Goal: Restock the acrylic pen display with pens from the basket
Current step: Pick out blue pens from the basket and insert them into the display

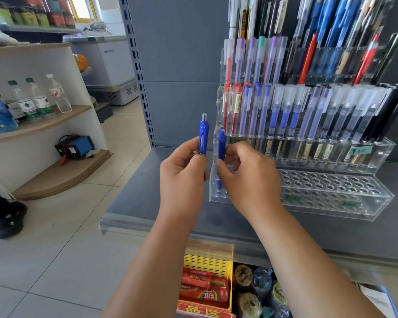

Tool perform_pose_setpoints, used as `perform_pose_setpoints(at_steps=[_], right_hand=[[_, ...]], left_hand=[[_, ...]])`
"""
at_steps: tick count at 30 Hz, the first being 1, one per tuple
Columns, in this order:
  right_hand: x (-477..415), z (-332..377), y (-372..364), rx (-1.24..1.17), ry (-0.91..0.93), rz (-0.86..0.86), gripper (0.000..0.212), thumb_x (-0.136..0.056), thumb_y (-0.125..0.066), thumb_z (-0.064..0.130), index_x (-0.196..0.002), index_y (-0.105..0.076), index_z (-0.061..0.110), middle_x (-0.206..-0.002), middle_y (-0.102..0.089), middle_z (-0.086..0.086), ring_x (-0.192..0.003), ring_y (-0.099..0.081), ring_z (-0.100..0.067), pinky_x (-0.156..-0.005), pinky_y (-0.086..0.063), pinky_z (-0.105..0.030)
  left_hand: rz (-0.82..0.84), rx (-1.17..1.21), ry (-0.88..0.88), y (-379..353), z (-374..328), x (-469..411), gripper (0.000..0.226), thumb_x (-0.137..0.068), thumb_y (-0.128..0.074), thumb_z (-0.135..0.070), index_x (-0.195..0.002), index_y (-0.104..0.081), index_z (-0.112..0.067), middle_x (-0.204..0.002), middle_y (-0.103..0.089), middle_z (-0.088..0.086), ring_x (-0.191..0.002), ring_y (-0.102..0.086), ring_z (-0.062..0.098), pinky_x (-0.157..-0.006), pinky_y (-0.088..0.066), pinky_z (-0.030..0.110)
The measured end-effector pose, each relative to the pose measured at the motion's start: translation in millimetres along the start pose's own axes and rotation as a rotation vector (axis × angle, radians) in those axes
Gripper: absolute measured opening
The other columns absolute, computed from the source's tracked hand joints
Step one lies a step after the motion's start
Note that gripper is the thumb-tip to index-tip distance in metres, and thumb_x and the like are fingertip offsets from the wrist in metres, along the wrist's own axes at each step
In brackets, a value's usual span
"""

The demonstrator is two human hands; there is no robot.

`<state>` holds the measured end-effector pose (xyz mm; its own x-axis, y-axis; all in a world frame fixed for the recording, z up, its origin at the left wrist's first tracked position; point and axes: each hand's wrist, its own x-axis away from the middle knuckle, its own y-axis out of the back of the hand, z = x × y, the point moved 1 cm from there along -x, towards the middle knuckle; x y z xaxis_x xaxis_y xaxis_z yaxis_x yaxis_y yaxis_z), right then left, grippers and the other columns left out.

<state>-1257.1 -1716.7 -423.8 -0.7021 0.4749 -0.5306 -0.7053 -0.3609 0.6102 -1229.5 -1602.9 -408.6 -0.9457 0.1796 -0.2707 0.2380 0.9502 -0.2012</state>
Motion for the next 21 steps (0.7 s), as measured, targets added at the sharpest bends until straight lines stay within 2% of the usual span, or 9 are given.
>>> perform_pose_setpoints(at_steps=[4, 7, 10, 13, 15, 16, 18, 19, 21], right_hand=[[-1.8, -1.1, 2.4, -0.044, -0.036, 0.059, 0.02, -0.087, -0.072, 0.034, -0.103, -0.063, 0.027, -0.09, -0.068, 0.014, -0.082, -0.065, -0.013, -0.072, -0.056, -0.036], [-2.0, -1.6, 5.4, -0.128, -0.009, 0.031, 0.033, -0.085, -0.075, 0.033, -0.113, -0.063, 0.02, -0.094, -0.062, 0.013, -0.085, -0.059, -0.008, -0.075, -0.049, -0.028], [0.4, 3.7, 12.4, -0.203, 0.065, -0.073, 0.025, -0.089, -0.07, 0.03, -0.111, -0.064, 0.02, -0.096, -0.061, 0.011, -0.084, -0.056, -0.005, -0.071, -0.044, -0.021], [1.7, 11.4, 18.8, -0.306, 0.124, -0.045, 0.019, -0.092, -0.066, 0.028, -0.109, -0.069, 0.022, -0.091, -0.065, 0.013, -0.081, -0.06, -0.004, -0.069, -0.048, -0.016], [2.3, 16.0, 21.5, -0.383, 0.131, 0.027, 0.02, -0.094, -0.065, 0.028, -0.112, -0.071, 0.025, -0.09, -0.067, 0.016, -0.08, -0.062, -0.002, -0.069, -0.049, -0.012], [2.8, 17.8, 22.0, -0.405, 0.132, 0.049, 0.02, -0.094, -0.065, 0.027, -0.113, -0.071, 0.026, -0.088, -0.067, 0.017, -0.079, -0.062, -0.001, -0.069, -0.049, -0.011], [3.2, 18.9, 22.5, -0.447, 0.112, 0.057, 0.018, -0.094, -0.065, 0.024, -0.111, -0.072, 0.026, -0.084, -0.068, 0.016, -0.075, -0.062, 0.0, -0.068, -0.051, -0.012], [2.8, 18.7, 23.0, -0.476, 0.092, 0.057, 0.017, -0.094, -0.066, 0.022, -0.109, -0.072, 0.026, -0.083, -0.069, 0.015, -0.074, -0.063, 0.0, -0.067, -0.051, -0.012], [0.8, 18.3, 24.7, -0.517, 0.063, 0.068, 0.015, -0.094, -0.067, 0.019, -0.106, -0.072, 0.025, -0.084, -0.071, 0.012, -0.077, -0.065, -0.001, -0.07, -0.053, -0.013]], left_hand=[[0.002, -0.021, -0.008, 2.9, 0.7, 1.1, 0.052, -0.091, -0.047, 0.008, -0.091, -0.075, -0.036, -0.06, -0.057, -0.015, -0.061, -0.045, 0.007, -0.063, -0.049, 0.027], [0.011, -0.035, -0.029, 5.5, 1.2, 1.4, 0.04, -0.093, -0.052, 0.005, -0.103, -0.073, -0.028, -0.065, -0.06, -0.013, -0.064, -0.051, 0.01, -0.065, -0.05, 0.026], [0.02, -0.054, -0.055, 7.5, -0.2, 2.3, 0.03, -0.095, -0.056, 0.0, -0.101, -0.072, -0.025, -0.071, -0.066, -0.013, -0.066, -0.058, 0.005, -0.063, -0.051, 0.02], [0.061, -0.053, -0.05, 7.0, -4.1, 4.6, 0.024, -0.095, -0.058, -0.001, -0.104, -0.073, -0.017, -0.076, -0.071, -0.009, -0.065, -0.062, 0.004, -0.059, -0.05, 0.018], [0.093, -0.048, -0.044, 6.8, -2.6, 4.6, 0.02, -0.096, -0.061, -0.004, -0.106, -0.074, -0.014, -0.087, -0.076, -0.001, -0.073, -0.07, 0.016, -0.066, -0.056, 0.027], [0.103, -0.039, -0.041, 7.1, -1.0, 4.2, 0.019, -0.096, -0.062, -0.006, -0.107, -0.074, -0.015, -0.091, -0.077, 0.003, -0.081, -0.072, 0.026, -0.073, -0.06, 0.037], [0.11, -0.021, -0.037, 6.9, 1.0, 4.0, 0.019, -0.096, -0.063, -0.009, -0.106, -0.075, -0.02, -0.095, -0.077, 0.008, -0.094, -0.068, 0.042, -0.086, -0.057, 0.055], [0.11, -0.019, -0.037, 6.6, 1.2, 4.1, 0.02, -0.096, -0.063, -0.009, -0.106, -0.075, -0.021, -0.095, -0.076, 0.009, -0.096, -0.066, 0.046, -0.087, -0.056, 0.057], [0.105, -0.036, -0.054, 5.5, 0.7, 4.3, 0.021, -0.096, -0.062, -0.008, -0.105, -0.076, -0.022, -0.094, -0.076, 0.008, -0.095, -0.066, 0.043, -0.084, -0.057, 0.051]])
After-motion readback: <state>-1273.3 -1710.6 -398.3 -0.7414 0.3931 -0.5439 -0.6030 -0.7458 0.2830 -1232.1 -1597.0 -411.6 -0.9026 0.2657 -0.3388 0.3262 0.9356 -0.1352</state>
